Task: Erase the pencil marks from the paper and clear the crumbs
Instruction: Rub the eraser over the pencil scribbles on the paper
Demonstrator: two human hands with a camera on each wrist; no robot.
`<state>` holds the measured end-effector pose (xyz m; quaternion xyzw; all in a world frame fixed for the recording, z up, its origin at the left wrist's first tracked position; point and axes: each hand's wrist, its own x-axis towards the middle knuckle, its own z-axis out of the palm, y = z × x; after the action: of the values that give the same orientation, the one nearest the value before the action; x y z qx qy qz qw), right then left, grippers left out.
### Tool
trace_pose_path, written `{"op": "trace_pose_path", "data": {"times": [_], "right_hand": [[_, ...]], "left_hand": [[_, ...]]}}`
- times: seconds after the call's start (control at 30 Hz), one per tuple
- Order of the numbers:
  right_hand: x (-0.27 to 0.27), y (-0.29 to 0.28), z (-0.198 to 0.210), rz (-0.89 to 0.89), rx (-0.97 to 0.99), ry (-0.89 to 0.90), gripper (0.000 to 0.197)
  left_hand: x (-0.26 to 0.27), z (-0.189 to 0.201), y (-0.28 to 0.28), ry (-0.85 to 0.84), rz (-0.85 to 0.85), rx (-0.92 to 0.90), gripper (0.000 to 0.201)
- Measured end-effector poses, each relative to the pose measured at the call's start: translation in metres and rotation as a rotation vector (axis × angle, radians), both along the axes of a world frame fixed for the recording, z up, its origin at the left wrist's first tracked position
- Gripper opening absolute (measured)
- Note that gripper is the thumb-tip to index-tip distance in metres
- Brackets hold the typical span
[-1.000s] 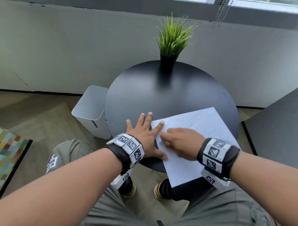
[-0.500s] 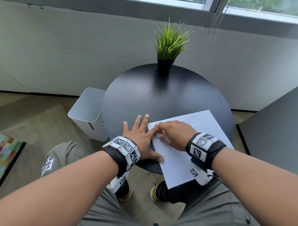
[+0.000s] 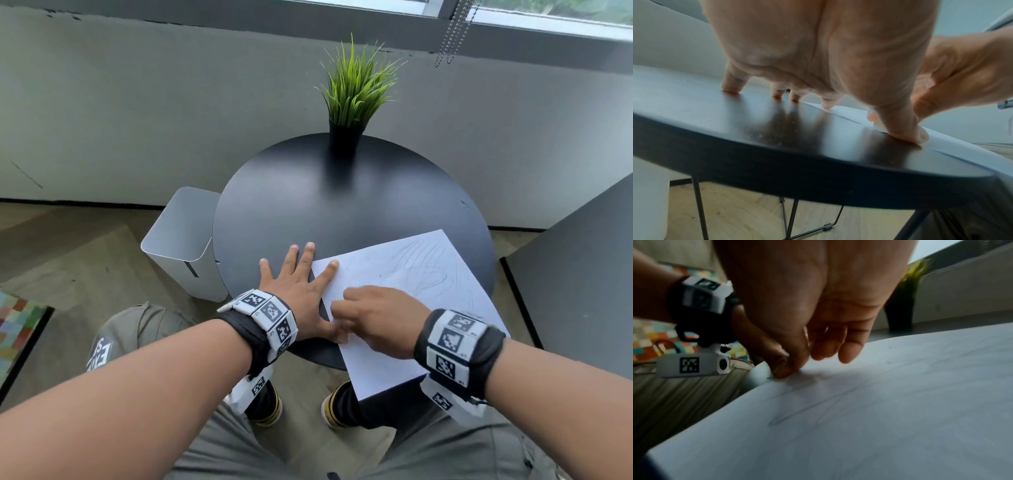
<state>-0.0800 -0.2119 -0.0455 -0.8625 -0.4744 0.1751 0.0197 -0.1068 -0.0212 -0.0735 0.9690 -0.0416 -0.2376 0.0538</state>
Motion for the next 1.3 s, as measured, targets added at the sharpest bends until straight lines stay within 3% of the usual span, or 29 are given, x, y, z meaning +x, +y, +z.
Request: {"op": "trace_pose_path", "data": {"times": [0.07,0.2,0.37,0.47,0.6,0.77,0.83,0.97,1.17,1.23,1.3], "right_hand": [[0.007,-0.004,0.003,-0.019,-0.038,-0.019,0.008],[0.031,-0.01,0.005,-0.33,0.013,-0.012,0.026],[0.022,-0.008,-0.002,-0.378,0.06,-0.033,0.022],[0.007,-0.011,-0.002,-0.255,0.086,-0.096,0.017],[-0.017,-0.014,0.006,0.003,-0.018,-0.083,0.01],[0.024,-0.011,0.006,-0.32,0.015,-0.131,0.023],[0.018,-0.01,0.005,-0.262,0.024,-0.148,0.017],[-0.013,-0.009,0.009,-0.026,-0.057,-0.002,0.005],[0.03,-0.005,0.008,-0.27,-0.013,-0.068,0.028],[0.027,-0.007,0.007,-0.239,0.012,-0.111,0.023],[0.013,-0.008,0.006,-0.1,0.006,-0.049,0.009]], "left_hand": [[0.0,0.001,-0.001,0.01,0.001,0.002,0.134],[-0.003,0.007,-0.003,-0.027,-0.024,-0.006,0.131],[-0.014,0.006,-0.008,-0.108,-0.203,-0.013,0.112],[-0.018,0.001,-0.007,-0.114,-0.182,-0.025,0.118],[-0.019,-0.002,-0.01,-0.124,-0.168,-0.036,0.123],[-0.016,-0.002,-0.01,-0.103,-0.109,-0.026,0.135],[-0.013,-0.002,-0.01,-0.081,-0.097,-0.034,0.138],[-0.011,-0.001,-0.012,-0.05,-0.078,-0.07,0.134],[-0.015,-0.002,-0.02,-0.099,-0.039,-0.063,0.128],[-0.014,-0.001,-0.022,-0.097,-0.022,-0.068,0.128],[-0.015,-0.001,-0.022,-0.093,-0.021,-0.067,0.129]]}}
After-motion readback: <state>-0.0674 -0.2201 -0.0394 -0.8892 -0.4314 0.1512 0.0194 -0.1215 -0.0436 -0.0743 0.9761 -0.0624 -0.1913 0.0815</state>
